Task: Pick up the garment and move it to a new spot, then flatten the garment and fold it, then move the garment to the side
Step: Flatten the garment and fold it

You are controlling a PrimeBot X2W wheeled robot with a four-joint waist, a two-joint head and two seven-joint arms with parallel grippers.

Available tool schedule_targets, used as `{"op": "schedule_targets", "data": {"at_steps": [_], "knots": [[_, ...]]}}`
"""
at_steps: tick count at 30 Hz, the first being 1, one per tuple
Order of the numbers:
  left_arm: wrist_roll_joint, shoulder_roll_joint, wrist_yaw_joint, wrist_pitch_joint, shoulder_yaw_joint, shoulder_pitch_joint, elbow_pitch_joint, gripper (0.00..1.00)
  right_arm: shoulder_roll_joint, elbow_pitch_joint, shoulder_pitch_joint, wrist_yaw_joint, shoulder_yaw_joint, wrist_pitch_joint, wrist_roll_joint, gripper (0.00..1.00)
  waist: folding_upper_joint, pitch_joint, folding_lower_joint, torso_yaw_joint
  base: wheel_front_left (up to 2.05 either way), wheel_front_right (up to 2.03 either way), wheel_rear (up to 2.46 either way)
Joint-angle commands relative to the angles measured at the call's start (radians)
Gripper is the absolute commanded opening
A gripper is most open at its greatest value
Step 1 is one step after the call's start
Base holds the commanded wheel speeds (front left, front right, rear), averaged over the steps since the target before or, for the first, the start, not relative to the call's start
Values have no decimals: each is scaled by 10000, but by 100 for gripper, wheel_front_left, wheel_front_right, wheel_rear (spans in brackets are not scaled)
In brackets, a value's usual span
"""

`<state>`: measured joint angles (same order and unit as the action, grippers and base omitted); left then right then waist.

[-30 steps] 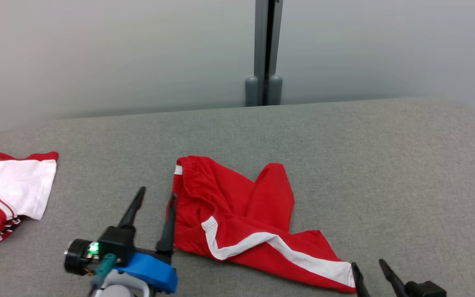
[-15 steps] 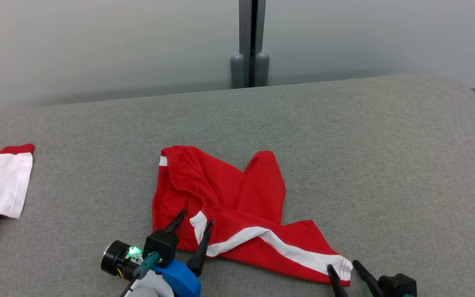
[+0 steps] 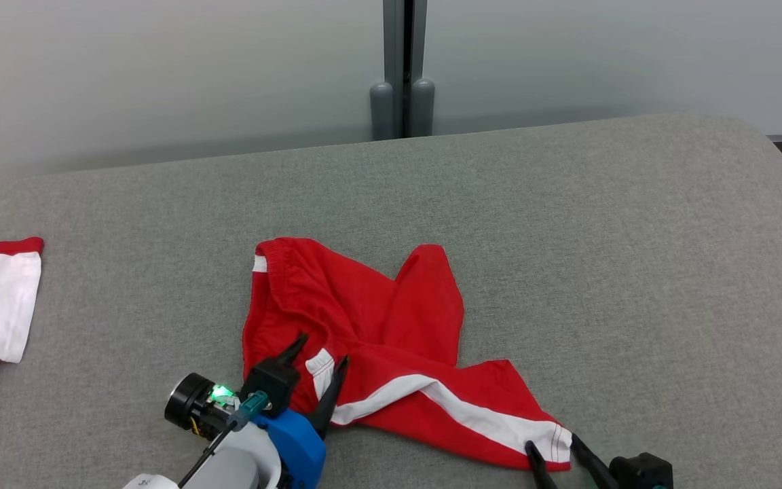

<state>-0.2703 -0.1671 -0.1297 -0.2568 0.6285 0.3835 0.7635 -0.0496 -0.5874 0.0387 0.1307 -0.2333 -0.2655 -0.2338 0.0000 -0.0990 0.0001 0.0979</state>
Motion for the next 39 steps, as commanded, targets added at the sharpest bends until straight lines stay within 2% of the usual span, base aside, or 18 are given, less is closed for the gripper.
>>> {"op": "schedule_targets", "data": {"at_steps": [1,12,13,14,15,16,17,23,31,39], "knots": [[-72,-95,1,-23,98,142,108,100,-14,28,-139,2,-122,24,-101,100,0,-4,-1,9,0,0,0],[-660,-177,0,539,905,256,1044,100,-16,398,-371,2,-629,17,-320,100,0,124,-1,59,0,0,0],[-713,-157,0,623,1012,275,1103,100,-16,388,-359,2,-673,17,-359,86,0,147,-1,64,0,0,0],[-791,-149,0,626,1049,297,1140,95,-16,412,-315,2,-724,14,-411,56,0,167,-1,70,0,0,0],[-858,-151,0,713,1096,294,1231,47,-16,417,-259,2,-775,11,-403,27,0,187,-1,80,0,0,0],[-937,-157,0,804,1146,262,1330,14,-16,376,-208,2,-824,11,-432,0,0,214,-1,81,0,0,0],[-986,-172,0,854,1177,251,1404,0,-16,334,-164,2,-872,11,-465,0,0,242,-1,79,0,0,0],[-1277,-177,1,525,1085,149,1384,0,-16,483,-40,2,-682,9,-442,0,0,407,-1,-10,0,0,0],[-1736,-234,72,-9,561,-147,184,0,-16,1349,-131,2,21,9,-182,0,0,617,-1,-266,0,0,0],[-2301,-243,136,-58,-226,575,-1621,0,-16,2002,1507,2,467,8,351,0,0,199,-1,-352,0,0,0]]}}
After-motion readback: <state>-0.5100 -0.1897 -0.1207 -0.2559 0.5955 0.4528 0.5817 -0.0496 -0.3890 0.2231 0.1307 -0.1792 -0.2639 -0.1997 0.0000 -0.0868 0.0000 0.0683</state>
